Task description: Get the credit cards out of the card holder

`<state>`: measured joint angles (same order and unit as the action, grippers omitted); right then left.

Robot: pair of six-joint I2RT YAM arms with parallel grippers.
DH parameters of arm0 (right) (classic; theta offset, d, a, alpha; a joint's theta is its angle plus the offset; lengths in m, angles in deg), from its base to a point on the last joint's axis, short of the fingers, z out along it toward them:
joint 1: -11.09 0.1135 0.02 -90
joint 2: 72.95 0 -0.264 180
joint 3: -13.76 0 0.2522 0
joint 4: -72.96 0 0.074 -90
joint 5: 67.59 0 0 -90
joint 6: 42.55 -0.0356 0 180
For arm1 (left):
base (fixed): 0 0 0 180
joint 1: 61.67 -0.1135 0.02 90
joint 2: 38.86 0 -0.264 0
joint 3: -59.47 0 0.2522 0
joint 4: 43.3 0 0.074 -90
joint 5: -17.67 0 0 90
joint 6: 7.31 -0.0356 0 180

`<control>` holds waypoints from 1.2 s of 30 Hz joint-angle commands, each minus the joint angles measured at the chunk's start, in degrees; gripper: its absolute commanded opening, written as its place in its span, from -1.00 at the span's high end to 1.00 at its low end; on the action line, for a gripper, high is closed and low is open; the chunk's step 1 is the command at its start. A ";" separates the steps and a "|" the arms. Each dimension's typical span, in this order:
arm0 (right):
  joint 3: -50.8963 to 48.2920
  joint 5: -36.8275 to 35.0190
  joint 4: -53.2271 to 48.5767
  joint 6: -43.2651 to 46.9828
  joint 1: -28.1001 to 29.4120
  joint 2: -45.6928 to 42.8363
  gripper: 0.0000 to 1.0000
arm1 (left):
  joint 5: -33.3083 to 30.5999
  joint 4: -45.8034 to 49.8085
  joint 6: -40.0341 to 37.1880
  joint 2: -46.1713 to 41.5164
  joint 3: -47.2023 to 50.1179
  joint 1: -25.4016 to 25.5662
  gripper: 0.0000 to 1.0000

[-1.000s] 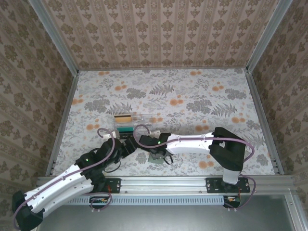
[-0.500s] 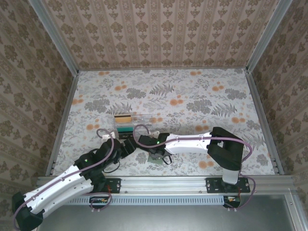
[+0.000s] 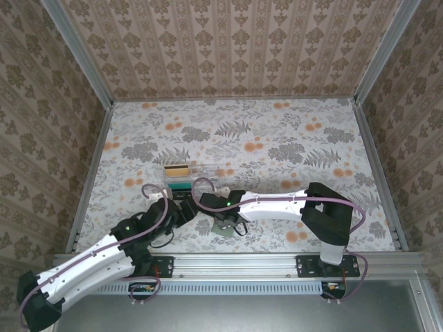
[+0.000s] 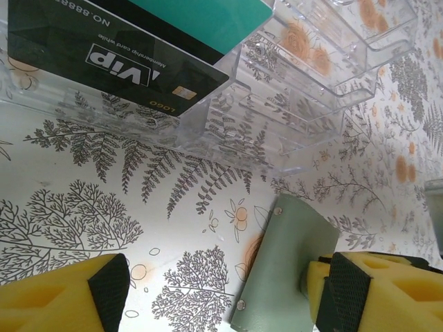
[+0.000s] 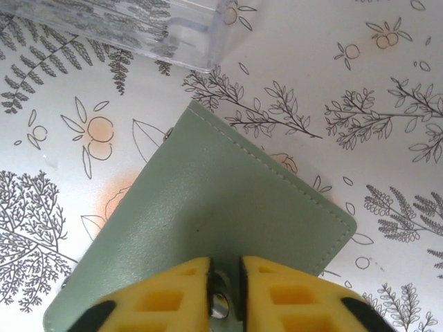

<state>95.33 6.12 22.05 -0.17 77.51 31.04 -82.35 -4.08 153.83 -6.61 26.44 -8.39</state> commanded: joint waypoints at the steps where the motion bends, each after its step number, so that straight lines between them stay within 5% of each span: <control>1: -0.23 -1.08 -2.80 0.32 -0.14 -2.74 0.26 | 0.24 -1.46 -0.74 1.11 -2.42 0.36 -0.61; 11: 2.23 1.35 -6.46 -4.94 0.39 -3.70 0.29 | 0.01 -1.36 -0.78 -0.24 -1.50 0.44 -0.62; 23: -6.99 8.84 2.99 -7.77 -0.55 -7.90 -0.01 | 6.12 -10.95 -1.76 0.37 4.19 0.60 -0.46; 36: -14.87 5.59 4.89 -9.02 -3.00 -18.78 -0.16 | 9.44 -38.53 -2.70 23.41 7.00 8.17 -0.24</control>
<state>81.80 13.66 26.92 -8.15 75.06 15.21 -74.44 -33.17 152.08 12.69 33.90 -1.20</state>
